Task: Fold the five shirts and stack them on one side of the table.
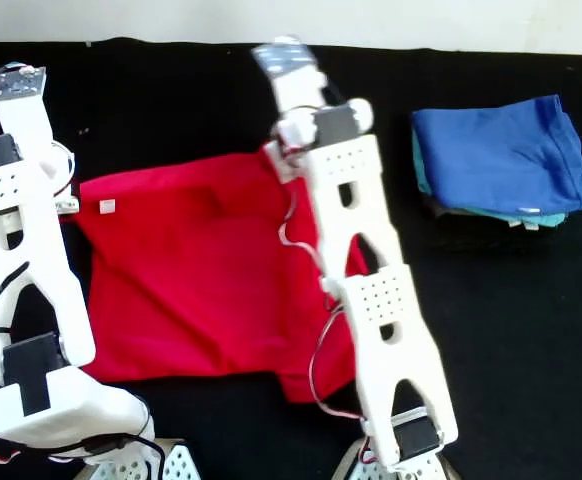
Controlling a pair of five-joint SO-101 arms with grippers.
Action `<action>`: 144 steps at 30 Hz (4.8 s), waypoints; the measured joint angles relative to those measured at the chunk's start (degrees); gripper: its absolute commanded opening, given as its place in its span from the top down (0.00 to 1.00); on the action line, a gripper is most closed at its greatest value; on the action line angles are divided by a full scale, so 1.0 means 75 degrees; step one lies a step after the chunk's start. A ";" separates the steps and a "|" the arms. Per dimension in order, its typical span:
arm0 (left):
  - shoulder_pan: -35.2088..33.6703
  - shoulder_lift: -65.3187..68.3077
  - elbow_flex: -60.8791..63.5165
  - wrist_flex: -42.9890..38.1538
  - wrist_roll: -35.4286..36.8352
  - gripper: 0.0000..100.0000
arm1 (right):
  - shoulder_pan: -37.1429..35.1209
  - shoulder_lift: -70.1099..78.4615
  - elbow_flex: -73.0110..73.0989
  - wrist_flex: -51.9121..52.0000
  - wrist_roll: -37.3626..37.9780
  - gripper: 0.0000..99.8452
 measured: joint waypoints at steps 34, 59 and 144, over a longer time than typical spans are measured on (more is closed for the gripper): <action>0.0000 -0.0012 0.0141 0.0000 0.0000 0.99 | 0.0047 -0.0774 0.4337 -0.1442 0.0316 0.81; 0.0867 -0.0012 0.0141 0.0000 0.0000 0.99 | 0.1172 -0.0668 0.4337 -0.1512 0.0621 0.81; 0.1242 -0.9612 0.0363 0.0610 0.0000 0.99 | 0.1747 -1.0069 0.0422 -0.0633 0.0574 0.99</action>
